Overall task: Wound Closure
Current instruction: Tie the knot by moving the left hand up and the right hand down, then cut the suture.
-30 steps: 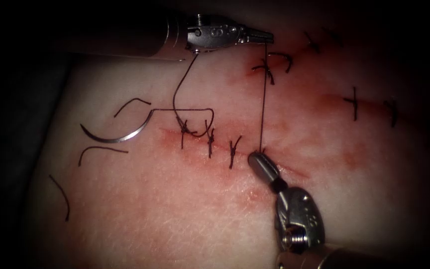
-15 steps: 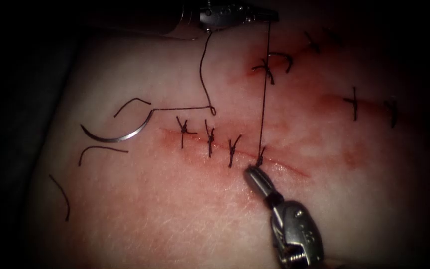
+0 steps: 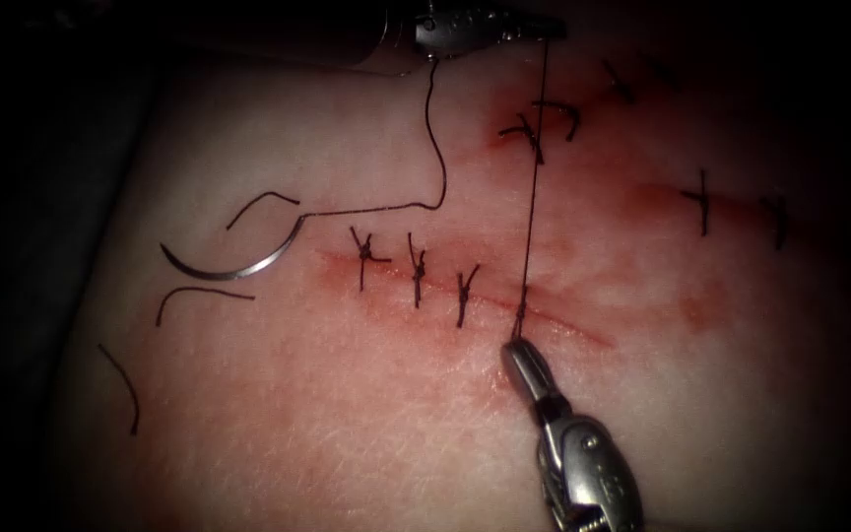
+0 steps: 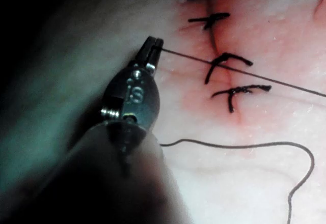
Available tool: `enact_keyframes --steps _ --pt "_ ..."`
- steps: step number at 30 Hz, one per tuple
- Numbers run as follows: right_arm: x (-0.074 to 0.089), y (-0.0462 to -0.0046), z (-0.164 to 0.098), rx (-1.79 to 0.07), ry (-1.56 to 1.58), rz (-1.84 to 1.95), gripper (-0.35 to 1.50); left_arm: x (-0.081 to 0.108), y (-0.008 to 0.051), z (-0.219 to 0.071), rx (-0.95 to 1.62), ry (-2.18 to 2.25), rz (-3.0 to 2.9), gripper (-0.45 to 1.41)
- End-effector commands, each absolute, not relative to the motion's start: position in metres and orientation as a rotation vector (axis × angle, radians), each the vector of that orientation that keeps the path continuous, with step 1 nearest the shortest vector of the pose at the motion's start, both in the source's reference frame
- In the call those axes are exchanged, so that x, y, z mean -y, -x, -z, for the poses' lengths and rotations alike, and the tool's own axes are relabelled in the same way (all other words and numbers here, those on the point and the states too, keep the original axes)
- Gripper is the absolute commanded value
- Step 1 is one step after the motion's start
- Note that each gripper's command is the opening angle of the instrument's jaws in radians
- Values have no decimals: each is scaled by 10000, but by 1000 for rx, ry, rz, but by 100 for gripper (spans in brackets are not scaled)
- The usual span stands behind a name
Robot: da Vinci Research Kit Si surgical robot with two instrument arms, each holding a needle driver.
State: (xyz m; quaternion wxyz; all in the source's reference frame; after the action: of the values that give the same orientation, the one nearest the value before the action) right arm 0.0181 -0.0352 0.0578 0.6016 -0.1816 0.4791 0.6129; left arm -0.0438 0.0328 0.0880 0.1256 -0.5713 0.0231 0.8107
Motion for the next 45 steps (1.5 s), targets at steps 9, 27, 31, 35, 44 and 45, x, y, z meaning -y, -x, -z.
enact_keyframes --steps 9,27,31,35,44,45 --pt "354 -190 -585 -1184 382 -1375 -35 -300 423 -861 103 1675 -2337 -45" --pt "341 -162 -542 -1282 229 -1221 138 -163 339 -663 428 1772 -2332 -45" --pt "325 -148 -536 -1225 221 -1161 128 -140 335 -625 398 1744 -2342 -45" --pt "306 -137 -538 -1195 211 -1134 123 -124 330 -596 370 1747 -2330 -45" --pt "272 -141 -550 -1108 213 -1062 126 -108 318 -561 342 1757 -2325 -45" --pt "267 -145 -552 -1085 234 -1024 123 -107 317 -558 337 1758 -2322 -45"
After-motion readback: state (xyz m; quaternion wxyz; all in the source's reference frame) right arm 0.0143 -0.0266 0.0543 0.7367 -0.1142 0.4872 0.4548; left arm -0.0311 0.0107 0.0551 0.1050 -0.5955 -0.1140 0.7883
